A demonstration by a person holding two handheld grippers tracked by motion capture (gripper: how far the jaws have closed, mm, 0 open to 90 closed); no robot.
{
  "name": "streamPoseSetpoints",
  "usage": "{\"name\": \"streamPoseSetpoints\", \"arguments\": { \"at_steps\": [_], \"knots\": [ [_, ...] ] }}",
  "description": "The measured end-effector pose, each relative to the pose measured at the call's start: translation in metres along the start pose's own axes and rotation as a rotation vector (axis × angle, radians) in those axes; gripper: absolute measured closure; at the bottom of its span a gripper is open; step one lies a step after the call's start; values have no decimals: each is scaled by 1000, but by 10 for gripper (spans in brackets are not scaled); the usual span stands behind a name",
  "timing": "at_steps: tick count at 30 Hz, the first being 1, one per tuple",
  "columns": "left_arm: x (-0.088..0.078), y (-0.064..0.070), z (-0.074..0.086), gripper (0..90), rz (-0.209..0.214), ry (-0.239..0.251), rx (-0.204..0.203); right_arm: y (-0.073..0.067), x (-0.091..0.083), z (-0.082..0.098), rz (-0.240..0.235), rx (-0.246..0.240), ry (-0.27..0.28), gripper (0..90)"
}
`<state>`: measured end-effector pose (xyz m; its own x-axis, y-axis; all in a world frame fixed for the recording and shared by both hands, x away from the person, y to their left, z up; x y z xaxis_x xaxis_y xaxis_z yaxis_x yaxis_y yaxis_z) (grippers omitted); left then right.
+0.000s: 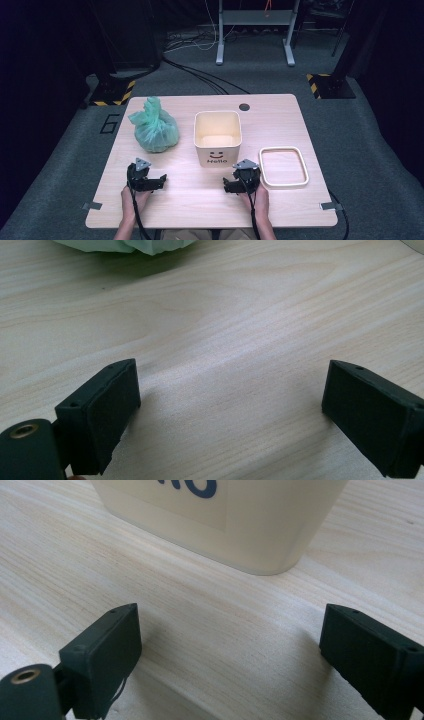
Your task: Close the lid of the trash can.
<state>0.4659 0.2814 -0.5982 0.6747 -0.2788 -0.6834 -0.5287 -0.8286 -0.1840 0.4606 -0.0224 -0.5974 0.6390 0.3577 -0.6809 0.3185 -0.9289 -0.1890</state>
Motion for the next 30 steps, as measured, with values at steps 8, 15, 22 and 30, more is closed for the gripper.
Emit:
{"name": "streamPoseSetpoints", "arguments": {
  "at_steps": [8,15,22,30],
  "knots": [
    [1,1,-1,82,-1,1,4,-1,-2,2,-7,-14,-10,84],
    [0,1,-1,84,-1,-2,5,-6,-19,7,-37,-49,-4,68],
    [0,1,-1,91,-8,0,4,4,-51,4,-46,-51,33,55],
    [0,1,-1,105,-4,3,9,38,-88,-18,2,-29,137,0]
  ]
}}
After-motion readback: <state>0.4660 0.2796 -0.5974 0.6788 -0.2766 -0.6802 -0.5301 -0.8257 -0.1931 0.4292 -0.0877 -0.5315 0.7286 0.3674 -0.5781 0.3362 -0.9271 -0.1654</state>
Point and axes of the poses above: each handheld gripper's, and its own axes: x roughly forward along the jaws, z roughly out of its underside, y roughly to its right, the point moved 10 cm from there along x, roughly forward along the jaws, and after that the axes turned 15 degrees about x, right-handed, at the moved point
